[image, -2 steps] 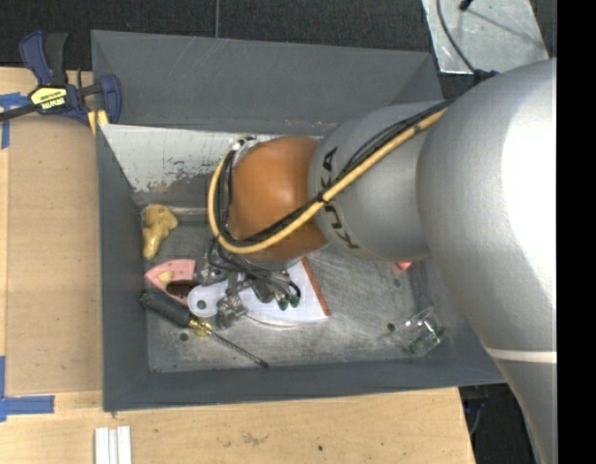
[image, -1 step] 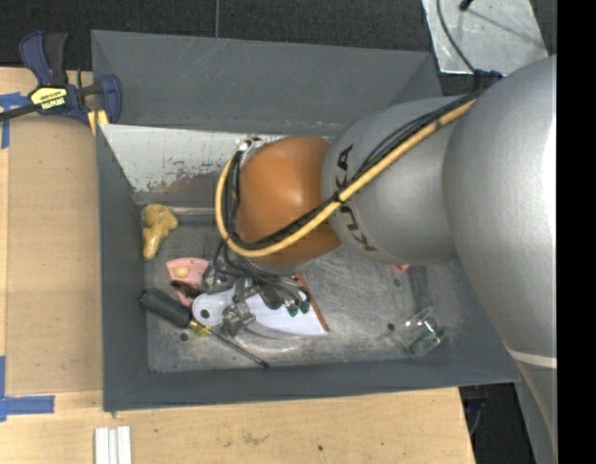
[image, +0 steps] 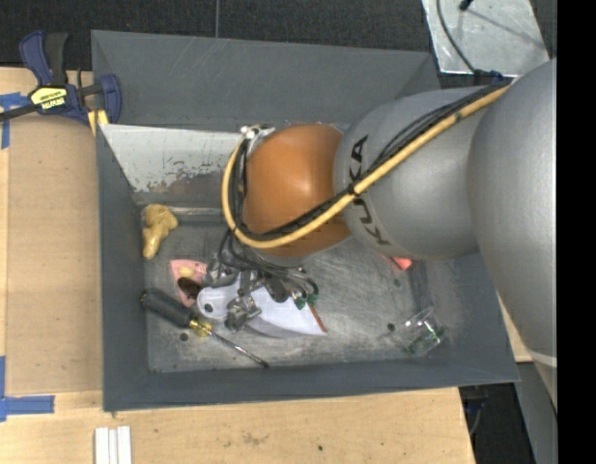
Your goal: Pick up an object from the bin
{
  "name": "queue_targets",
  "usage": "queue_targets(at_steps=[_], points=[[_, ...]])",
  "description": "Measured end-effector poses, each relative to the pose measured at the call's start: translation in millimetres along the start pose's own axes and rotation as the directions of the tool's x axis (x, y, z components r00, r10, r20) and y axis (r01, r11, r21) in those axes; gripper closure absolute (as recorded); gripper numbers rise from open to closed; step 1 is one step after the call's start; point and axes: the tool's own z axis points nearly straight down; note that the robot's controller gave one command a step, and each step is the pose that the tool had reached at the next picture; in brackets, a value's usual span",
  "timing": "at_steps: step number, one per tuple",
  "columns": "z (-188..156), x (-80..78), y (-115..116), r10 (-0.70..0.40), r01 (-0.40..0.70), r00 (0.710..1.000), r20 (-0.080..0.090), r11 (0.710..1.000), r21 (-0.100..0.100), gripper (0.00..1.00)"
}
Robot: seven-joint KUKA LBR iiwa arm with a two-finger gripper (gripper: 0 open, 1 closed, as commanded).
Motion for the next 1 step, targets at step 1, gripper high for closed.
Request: queue_targets(at_steps=[1], points=[[-95.7,14.0,-1.9,0.026,-0.026,1.000,-0.003,1.000,0.000,1.00]])
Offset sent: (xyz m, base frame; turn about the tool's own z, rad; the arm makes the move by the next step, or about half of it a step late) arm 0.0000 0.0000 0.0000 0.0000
